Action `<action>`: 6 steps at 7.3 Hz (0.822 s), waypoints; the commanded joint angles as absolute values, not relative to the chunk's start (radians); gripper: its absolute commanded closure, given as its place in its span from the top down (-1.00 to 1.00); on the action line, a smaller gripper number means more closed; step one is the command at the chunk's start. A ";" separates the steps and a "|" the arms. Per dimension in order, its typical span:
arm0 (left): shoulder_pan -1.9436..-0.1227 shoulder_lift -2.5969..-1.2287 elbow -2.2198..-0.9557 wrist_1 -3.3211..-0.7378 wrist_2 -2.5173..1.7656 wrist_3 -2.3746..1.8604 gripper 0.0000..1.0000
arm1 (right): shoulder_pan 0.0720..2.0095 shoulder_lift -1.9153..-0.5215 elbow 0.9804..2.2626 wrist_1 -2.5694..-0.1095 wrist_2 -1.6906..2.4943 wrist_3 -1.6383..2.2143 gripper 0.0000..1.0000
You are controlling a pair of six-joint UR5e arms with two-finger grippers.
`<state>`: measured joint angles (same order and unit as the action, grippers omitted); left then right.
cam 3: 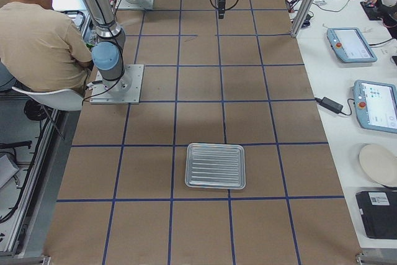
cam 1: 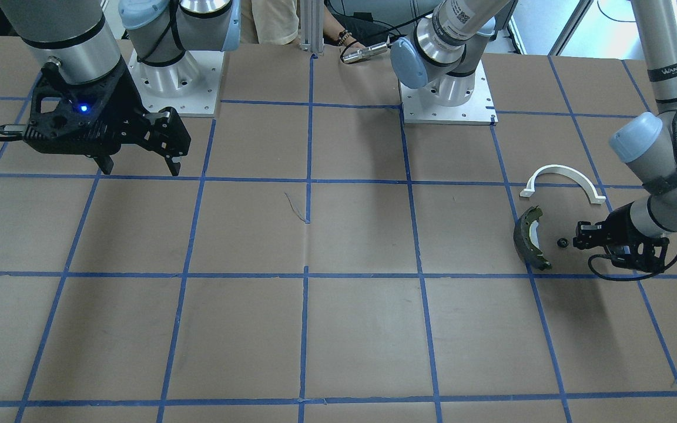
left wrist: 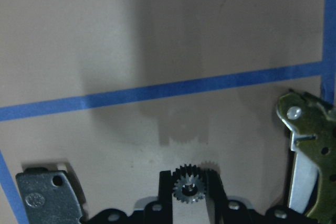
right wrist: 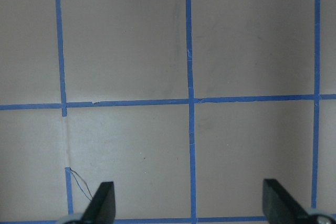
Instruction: Place bearing gear from tray to pile
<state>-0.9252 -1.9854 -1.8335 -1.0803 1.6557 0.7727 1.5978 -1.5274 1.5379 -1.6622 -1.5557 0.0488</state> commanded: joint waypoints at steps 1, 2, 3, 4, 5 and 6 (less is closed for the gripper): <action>-0.907 -1.988 -1.847 -1.077 1.654 0.788 -1.00 | 1.598 -1.528 1.540 -1.652 -1.557 0.044 1.00; -0.907 -1.988 -1.848 -1.078 1.655 0.788 -1.00 | 1.598 -1.528 1.540 -1.652 -1.559 0.044 1.00; -0.908 -1.987 -1.858 -1.077 1.657 0.788 -1.00 | 1.598 -1.528 1.540 -1.652 -1.559 0.044 1.00; -0.908 -1.985 -1.861 -1.077 1.652 0.788 -0.33 | 1.598 -1.528 1.540 -1.652 -1.559 0.044 1.00; -0.908 -1.985 -1.861 -1.075 1.649 0.788 0.38 | 1.598 -1.528 1.540 -1.652 -1.559 0.044 1.00; -0.911 -1.980 -1.858 -1.077 1.651 0.787 0.48 | 1.598 -1.528 1.540 -1.652 -1.559 0.043 1.00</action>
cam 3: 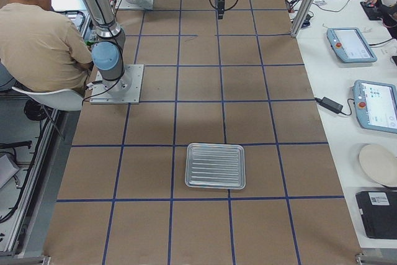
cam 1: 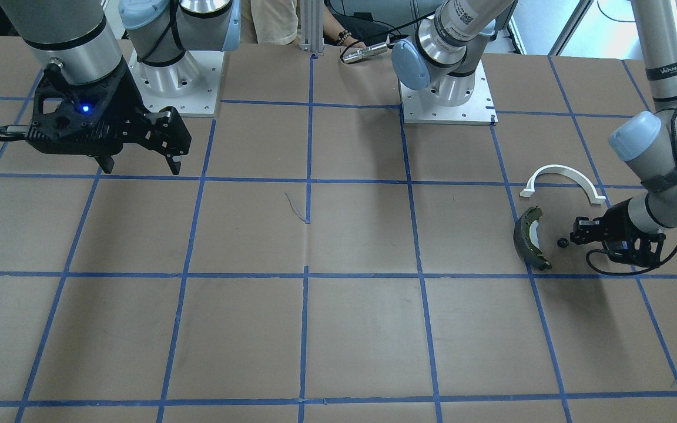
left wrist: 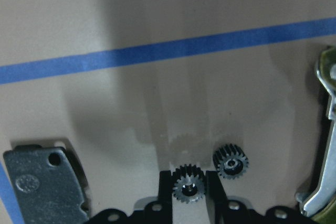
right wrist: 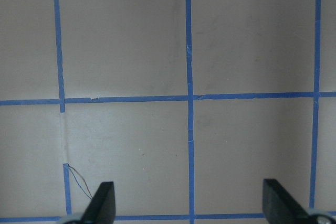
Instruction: Place bearing gear from tray to pile
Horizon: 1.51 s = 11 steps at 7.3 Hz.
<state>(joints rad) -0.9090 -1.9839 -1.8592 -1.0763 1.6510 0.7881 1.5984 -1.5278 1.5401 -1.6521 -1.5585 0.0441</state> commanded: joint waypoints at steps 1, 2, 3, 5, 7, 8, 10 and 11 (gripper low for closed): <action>-0.913 -1.970 -1.850 -1.083 1.652 0.781 0.55 | 1.598 -1.528 1.540 -1.652 -1.560 0.043 1.00; -0.923 -1.956 -1.842 -1.088 1.652 0.775 0.63 | 1.598 -1.528 1.540 -1.652 -1.560 0.043 1.00; -0.928 -1.941 -1.809 -1.109 1.652 0.758 0.71 | 1.598 -1.529 1.540 -1.652 -1.560 0.043 1.00; -0.997 -1.887 -1.662 -1.353 1.641 0.642 1.00 | 1.598 -1.529 1.542 -1.652 -1.560 0.043 1.00; -1.180 -1.835 -1.524 -1.433 1.646 0.482 1.00 | 1.598 -1.529 1.542 -1.652 -1.560 0.043 1.00; -1.253 -1.792 -1.494 -1.539 1.637 0.384 1.00 | 1.598 -1.529 1.542 -1.655 -1.563 0.043 1.00; -1.354 -1.744 -1.491 -1.552 1.603 0.321 1.00 | 1.598 -1.531 1.542 -1.658 -1.566 0.041 1.00; -1.403 -1.714 -1.509 -1.558 1.580 0.316 1.00 | 1.598 -1.529 1.542 -1.660 -1.566 0.043 1.00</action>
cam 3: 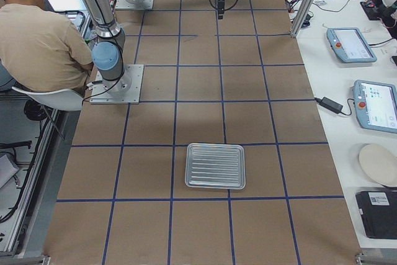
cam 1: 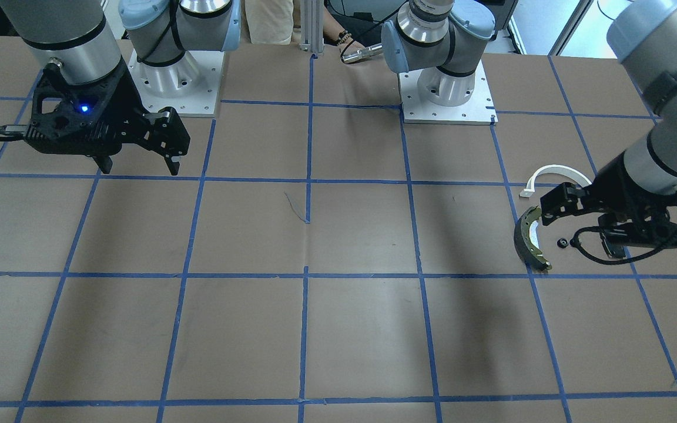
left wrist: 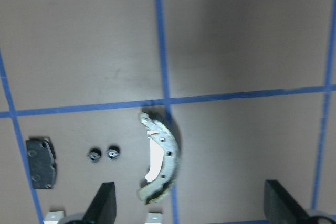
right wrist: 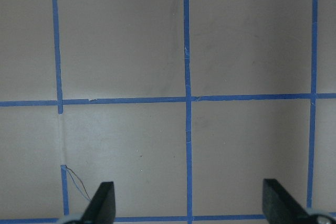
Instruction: Place bearing gear from tray to pile
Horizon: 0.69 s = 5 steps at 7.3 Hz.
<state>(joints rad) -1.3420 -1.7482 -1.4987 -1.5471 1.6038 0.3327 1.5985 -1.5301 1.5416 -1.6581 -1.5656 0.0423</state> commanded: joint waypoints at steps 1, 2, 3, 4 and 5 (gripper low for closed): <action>-1.448 -1.685 -1.511 -1.581 1.585 0.277 1.00 | 1.598 -1.529 1.542 -1.660 -1.566 0.043 1.00; -1.483 -1.660 -1.514 -1.600 1.585 0.200 1.00 | 1.598 -1.529 1.542 -1.660 -1.566 0.041 1.00; -1.517 -1.643 -1.517 -1.612 1.589 0.190 1.00 | 1.598 -1.529 1.542 -1.658 -1.566 0.043 1.00; -1.535 -1.629 -1.528 -1.612 1.588 0.187 1.00 | 1.598 -1.531 1.542 -1.660 -1.566 0.041 1.00; -1.537 -1.615 -1.554 -1.612 1.585 0.186 1.00 | 1.598 -1.529 1.542 -1.658 -1.566 0.041 1.00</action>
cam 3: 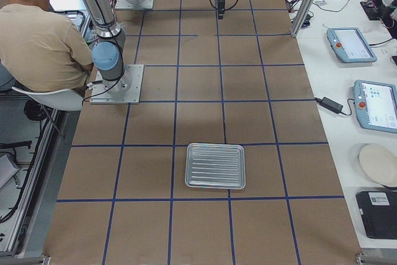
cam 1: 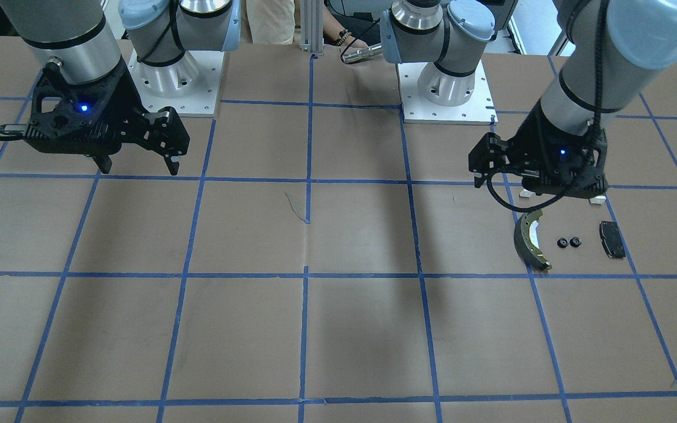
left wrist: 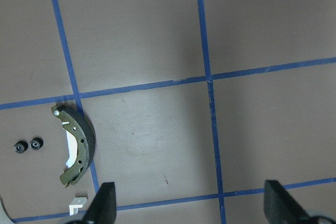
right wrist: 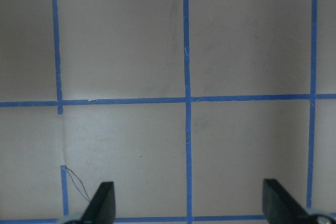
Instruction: Place bearing gear from tray to pile
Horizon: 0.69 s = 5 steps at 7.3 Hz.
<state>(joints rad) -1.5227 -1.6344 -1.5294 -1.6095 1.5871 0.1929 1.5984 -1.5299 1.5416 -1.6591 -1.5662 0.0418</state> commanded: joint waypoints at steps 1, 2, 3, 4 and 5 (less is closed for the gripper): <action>-1.539 -1.591 -1.586 -1.611 1.583 0.183 1.00 | 1.598 -1.531 1.542 -1.658 -1.566 0.041 1.00; -1.539 -1.569 -1.610 -1.611 1.585 0.181 1.00 | 1.598 -1.529 1.542 -1.658 -1.566 0.041 1.00; -1.539 -1.548 -1.630 -1.612 1.586 0.179 1.00 | 1.598 -1.531 1.542 -1.657 -1.566 0.041 1.00; -1.539 -1.536 -1.646 -1.612 1.591 0.181 1.00 | 1.598 -1.531 1.542 -1.657 -1.566 0.041 1.00; -1.540 -1.539 -1.651 -1.608 1.586 0.164 1.00 | 1.598 -1.529 1.542 -1.657 -1.566 0.041 1.00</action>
<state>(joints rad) -1.5390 -1.5443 -1.6378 -1.6110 1.5878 0.1766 1.5984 -1.5305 1.5416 -1.6569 -1.5662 0.0414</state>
